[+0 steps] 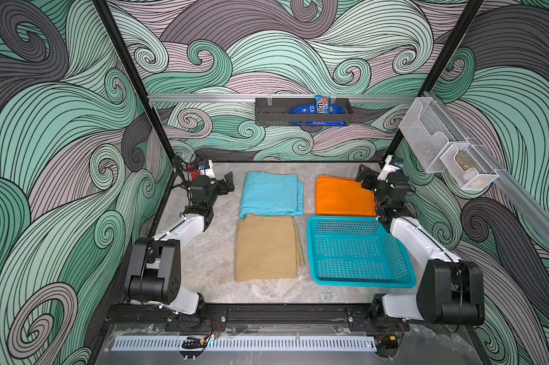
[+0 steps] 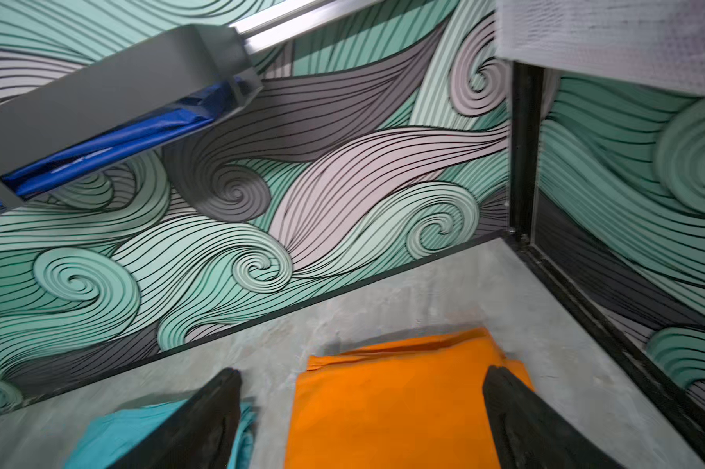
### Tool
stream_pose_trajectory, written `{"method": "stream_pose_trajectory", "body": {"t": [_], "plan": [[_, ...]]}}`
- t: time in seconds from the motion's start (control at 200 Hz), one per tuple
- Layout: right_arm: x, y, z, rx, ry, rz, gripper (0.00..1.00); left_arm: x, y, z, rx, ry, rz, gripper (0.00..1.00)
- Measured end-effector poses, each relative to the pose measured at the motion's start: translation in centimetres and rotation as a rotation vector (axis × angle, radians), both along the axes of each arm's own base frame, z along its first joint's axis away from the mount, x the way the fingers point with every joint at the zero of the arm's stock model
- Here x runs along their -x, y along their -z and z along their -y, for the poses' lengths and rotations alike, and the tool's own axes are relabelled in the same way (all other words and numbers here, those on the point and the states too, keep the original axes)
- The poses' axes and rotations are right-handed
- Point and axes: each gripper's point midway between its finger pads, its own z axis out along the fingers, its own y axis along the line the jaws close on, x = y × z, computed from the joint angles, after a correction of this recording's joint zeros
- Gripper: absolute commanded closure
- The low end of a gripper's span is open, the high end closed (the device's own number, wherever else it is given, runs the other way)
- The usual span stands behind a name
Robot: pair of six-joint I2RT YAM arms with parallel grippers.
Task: Put the folded long pants in the basket
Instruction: Pick up the long pant at the center of the board.
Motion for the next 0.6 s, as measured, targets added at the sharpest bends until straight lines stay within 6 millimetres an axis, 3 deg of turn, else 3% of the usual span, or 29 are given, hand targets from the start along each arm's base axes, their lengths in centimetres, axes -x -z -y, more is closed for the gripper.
{"method": "stream_pose_trajectory", "body": {"t": [0.13,0.265,0.475,0.6], "plan": [[-2.6,0.8,-7.5,-0.023,-0.192,-0.100,0.08,0.0,3.3,2.1,0.069,0.057,-0.138,0.04],[-3.8,4.3,-14.4,-0.085,-0.353,-0.230,0.13,-0.6,6.6,4.3,0.111,0.102,-0.293,0.04],[-5.6,11.6,-20.3,-0.164,-0.458,-0.445,0.16,-2.0,9.7,5.9,0.130,0.120,-0.436,0.04],[-5.8,15.4,-22.2,-0.205,-0.478,-0.551,0.16,-2.0,12.3,5.9,0.125,0.107,-0.514,0.03]]}}
